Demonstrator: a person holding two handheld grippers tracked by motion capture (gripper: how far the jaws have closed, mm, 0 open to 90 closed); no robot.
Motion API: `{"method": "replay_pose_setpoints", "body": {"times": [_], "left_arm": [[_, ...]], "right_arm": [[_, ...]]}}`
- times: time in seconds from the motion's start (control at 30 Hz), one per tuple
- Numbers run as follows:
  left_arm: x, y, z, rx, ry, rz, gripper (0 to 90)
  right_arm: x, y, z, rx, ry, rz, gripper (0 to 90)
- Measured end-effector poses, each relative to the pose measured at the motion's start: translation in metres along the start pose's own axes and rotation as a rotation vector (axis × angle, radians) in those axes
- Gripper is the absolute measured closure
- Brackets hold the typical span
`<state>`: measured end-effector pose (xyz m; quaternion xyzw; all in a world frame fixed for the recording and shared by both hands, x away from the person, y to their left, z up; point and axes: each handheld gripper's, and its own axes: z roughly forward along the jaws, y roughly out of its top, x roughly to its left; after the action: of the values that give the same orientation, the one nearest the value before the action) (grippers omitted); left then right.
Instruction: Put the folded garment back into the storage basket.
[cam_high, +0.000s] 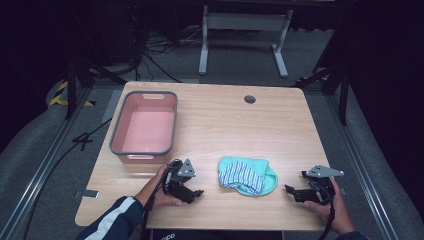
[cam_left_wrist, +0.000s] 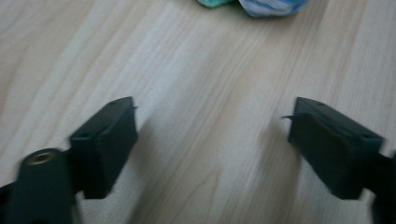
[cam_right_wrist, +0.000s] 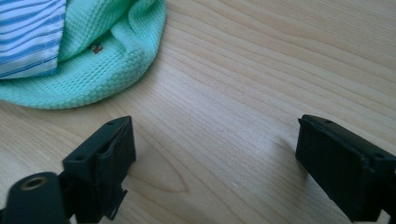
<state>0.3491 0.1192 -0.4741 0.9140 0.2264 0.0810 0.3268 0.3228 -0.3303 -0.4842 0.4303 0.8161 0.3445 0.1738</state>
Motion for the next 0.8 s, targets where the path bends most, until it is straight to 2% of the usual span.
{"method": "replay_pose_setpoints", "body": {"times": [0.1, 0.13, 0.27, 0.37, 0.43, 0.5, 0.67, 0.8], "left_arm": [[0.001, 0.004, -0.001, -0.003, -0.002, 0.011, 21.0], [0.003, 0.009, -0.002, -0.022, 0.0, 0.002, 21.9], [0.008, 0.019, 0.001, -0.038, -0.002, -0.013, 23.8], [0.012, 0.027, 0.007, -0.036, -0.002, -0.017, 27.7], [0.015, 0.033, 0.01, -0.046, -0.002, -0.022, 29.3], [0.019, 0.038, 0.012, -0.064, 0.0, -0.031, 31.0], [0.024, 0.054, 0.023, -0.094, 0.013, -0.042, 31.1], [0.022, 0.064, 0.032, -0.121, -0.007, -0.056, 31.2]], "right_arm": [[0.002, 0.001, -0.001, -0.005, 0.008, 0.009, 19.5], [0.006, 0.003, -0.005, -0.014, 0.016, 0.011, 20.6], [0.012, 0.007, -0.011, -0.041, 0.02, 0.002, 24.8], [0.018, 0.015, -0.015, -0.06, 0.028, 0.001, 28.2], [0.023, 0.023, -0.014, -0.07, 0.046, 0.017, 30.3], [0.028, 0.032, -0.012, -0.07, 0.056, 0.0, 35.1], [0.04, 0.049, 0.002, -0.053, 0.051, -0.022, 38.4], [0.044, 0.06, 0.018, -0.032, 0.038, -0.029, 41.3]]}}
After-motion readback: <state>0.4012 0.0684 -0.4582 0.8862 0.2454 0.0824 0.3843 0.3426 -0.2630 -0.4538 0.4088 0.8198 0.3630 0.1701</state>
